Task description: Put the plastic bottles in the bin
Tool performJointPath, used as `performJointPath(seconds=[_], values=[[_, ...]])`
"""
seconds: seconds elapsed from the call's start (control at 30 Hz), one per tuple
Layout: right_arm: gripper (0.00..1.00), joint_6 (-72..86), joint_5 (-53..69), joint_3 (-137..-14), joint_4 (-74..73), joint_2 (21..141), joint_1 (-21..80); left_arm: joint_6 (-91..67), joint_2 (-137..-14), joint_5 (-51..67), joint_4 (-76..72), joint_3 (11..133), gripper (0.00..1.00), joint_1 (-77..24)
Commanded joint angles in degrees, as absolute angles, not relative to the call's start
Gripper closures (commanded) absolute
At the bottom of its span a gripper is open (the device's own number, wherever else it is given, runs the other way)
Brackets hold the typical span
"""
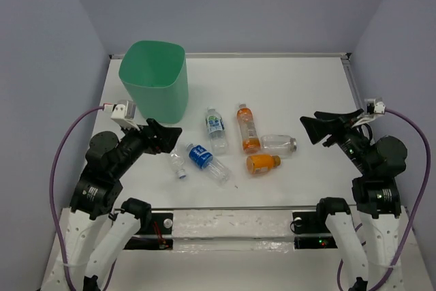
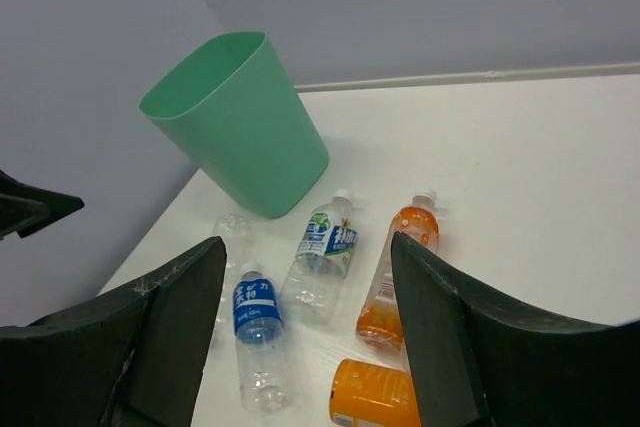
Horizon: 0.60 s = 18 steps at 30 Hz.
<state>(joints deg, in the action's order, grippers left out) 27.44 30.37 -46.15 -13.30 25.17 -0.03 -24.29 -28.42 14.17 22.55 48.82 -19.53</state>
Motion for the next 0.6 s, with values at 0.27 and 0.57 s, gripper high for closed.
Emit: performJointPath(seconds=[0.27,0.57], values=[[0.27,28.5,33.0,-41.3,-12.1,23.5,-0.4,-33.9,-38.0,-3.2,43.3,52.1,0.01,-20.0],[0.27,30.5,36.4,-35.9,-9.8,24.1,-0.4,-42.2,-45.2,-10.4,37.2,44.1,0.01,-20.0]])
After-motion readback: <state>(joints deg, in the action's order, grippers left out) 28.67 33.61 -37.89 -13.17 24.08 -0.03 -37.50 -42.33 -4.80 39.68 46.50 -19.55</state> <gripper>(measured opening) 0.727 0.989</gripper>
